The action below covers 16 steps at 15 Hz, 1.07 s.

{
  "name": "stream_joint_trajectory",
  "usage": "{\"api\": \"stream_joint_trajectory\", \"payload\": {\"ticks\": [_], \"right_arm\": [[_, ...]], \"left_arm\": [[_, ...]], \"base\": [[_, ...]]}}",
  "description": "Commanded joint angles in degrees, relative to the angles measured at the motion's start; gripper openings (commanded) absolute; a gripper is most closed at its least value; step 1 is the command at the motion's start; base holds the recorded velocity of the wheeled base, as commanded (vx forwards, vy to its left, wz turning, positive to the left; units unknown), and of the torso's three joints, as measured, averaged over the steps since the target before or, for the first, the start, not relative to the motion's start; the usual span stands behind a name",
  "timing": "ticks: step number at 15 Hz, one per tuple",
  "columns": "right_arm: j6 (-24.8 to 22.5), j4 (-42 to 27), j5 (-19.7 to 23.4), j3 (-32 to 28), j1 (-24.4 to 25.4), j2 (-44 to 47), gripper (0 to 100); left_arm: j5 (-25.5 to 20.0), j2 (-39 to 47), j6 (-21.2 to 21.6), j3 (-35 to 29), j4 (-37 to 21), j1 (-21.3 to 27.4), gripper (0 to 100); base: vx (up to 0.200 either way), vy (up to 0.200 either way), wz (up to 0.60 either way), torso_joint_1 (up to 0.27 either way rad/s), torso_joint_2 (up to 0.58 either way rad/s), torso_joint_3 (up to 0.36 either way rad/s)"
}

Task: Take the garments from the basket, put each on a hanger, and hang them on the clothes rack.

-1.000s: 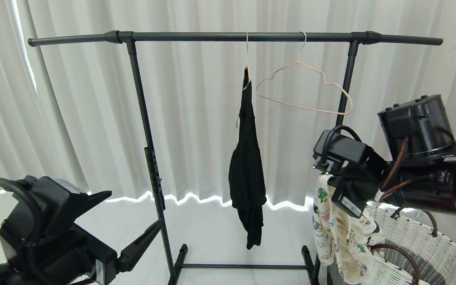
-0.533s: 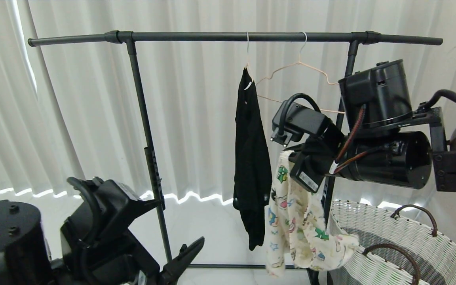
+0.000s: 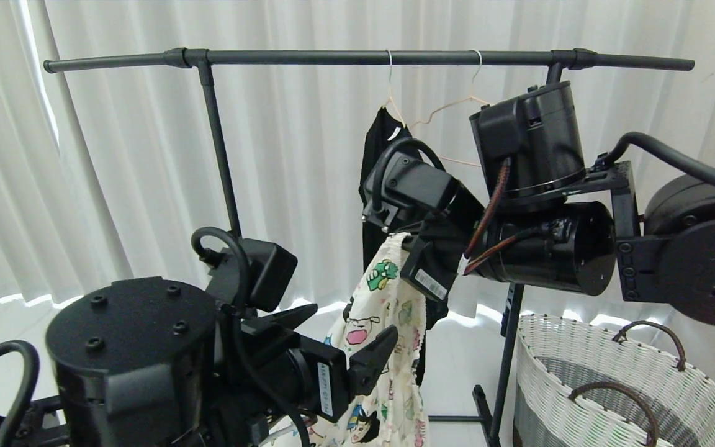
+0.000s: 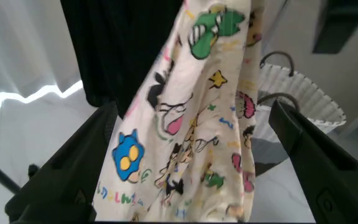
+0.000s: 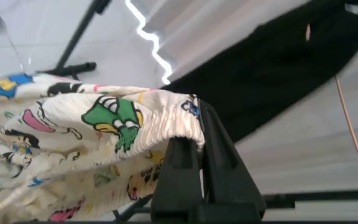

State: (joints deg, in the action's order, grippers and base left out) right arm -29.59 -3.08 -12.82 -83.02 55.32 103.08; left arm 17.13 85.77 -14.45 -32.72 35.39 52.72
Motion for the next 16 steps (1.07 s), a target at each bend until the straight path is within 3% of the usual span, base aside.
{"api": "stream_joint_trajectory", "payload": {"ticks": [1, 6, 16], "right_arm": [[-0.03, -0.08, -0.01, -1.8, 1.72, 1.51, 0], [-0.03, -0.17, -0.01, -3.55, 4.27, 1.15, 0], [0.06, -3.24, -1.33, -5.4, 2.69, -1.57, 0]], "left_arm": [[0.1, 1.85, 0.03, -0.06, 0.03, 0.19, 100], [0.1, 4.31, -0.23, 3.19, 0.03, -6.76, 100], [-1.66, 3.79, -0.41, 15.84, 0.12, -5.97, 100]], "base": [[0.0, 0.0, 0.0, 0.0, 0.0, 0.0], [0.0, 0.0, 0.0, 0.0, 0.0, 0.0], [0.0, 0.0, 0.0, 0.0, 0.0, 0.0]]}}
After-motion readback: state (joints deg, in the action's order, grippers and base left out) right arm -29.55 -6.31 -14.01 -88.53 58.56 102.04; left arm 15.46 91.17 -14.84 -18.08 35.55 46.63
